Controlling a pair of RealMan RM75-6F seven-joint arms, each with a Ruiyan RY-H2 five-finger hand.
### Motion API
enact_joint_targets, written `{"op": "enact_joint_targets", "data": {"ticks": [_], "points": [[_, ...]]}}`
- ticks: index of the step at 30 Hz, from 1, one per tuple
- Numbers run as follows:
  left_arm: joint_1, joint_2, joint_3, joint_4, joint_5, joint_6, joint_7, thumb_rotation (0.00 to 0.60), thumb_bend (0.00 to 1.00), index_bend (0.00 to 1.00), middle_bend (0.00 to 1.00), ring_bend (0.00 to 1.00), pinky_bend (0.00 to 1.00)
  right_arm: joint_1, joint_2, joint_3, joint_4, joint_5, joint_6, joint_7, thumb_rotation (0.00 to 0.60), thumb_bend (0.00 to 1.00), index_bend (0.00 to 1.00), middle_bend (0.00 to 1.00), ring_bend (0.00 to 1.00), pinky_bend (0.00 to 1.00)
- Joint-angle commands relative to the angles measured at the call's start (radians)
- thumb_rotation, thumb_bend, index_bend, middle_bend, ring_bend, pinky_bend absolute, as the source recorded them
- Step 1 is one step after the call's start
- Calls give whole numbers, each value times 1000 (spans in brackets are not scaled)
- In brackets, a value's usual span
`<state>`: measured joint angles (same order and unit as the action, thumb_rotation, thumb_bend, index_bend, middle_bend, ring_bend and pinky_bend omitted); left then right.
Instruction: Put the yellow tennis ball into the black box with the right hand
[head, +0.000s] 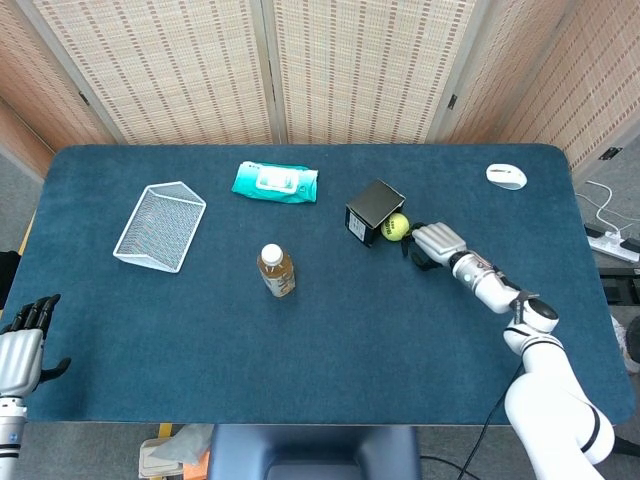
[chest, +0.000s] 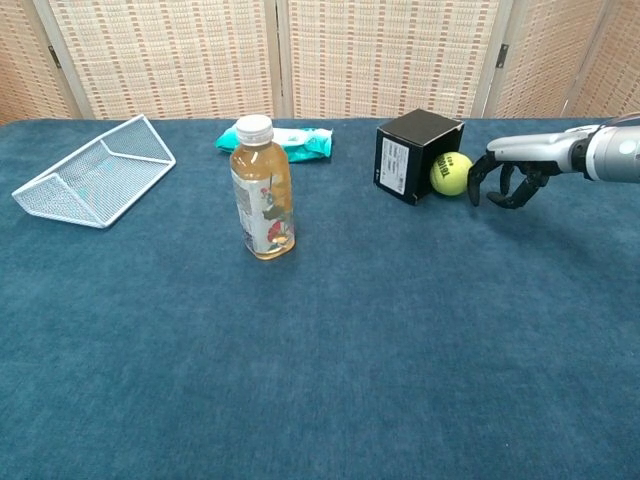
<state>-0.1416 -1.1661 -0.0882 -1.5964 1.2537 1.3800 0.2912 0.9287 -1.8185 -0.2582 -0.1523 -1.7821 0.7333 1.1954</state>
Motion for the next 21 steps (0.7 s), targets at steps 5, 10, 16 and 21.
{"op": "enact_joint_targets", "data": {"ticks": [5,10,16,21], "points": [[0,0,1,-1,4,2,-2,600,219,122,230,162,401,-2,2,-4,0,-5,13,6,600,581,359,208,58,223],[1,1,2,0,5,3,-6,600,219,122,230,162,401,-1,1,-9,0,-9,16,7,600,549,215,132,2,176],[1,1,2,0,7,4,-7,600,219,122,230,162,401,-2,-2,-8,2,-8,19,4,600,460,45,23,0,112],[1,2,3,0,9,3,-12,600,219,122,230,162,400,-4,-6,-2,6,-3,22,-6,600,373,0,0,0,51]]}}
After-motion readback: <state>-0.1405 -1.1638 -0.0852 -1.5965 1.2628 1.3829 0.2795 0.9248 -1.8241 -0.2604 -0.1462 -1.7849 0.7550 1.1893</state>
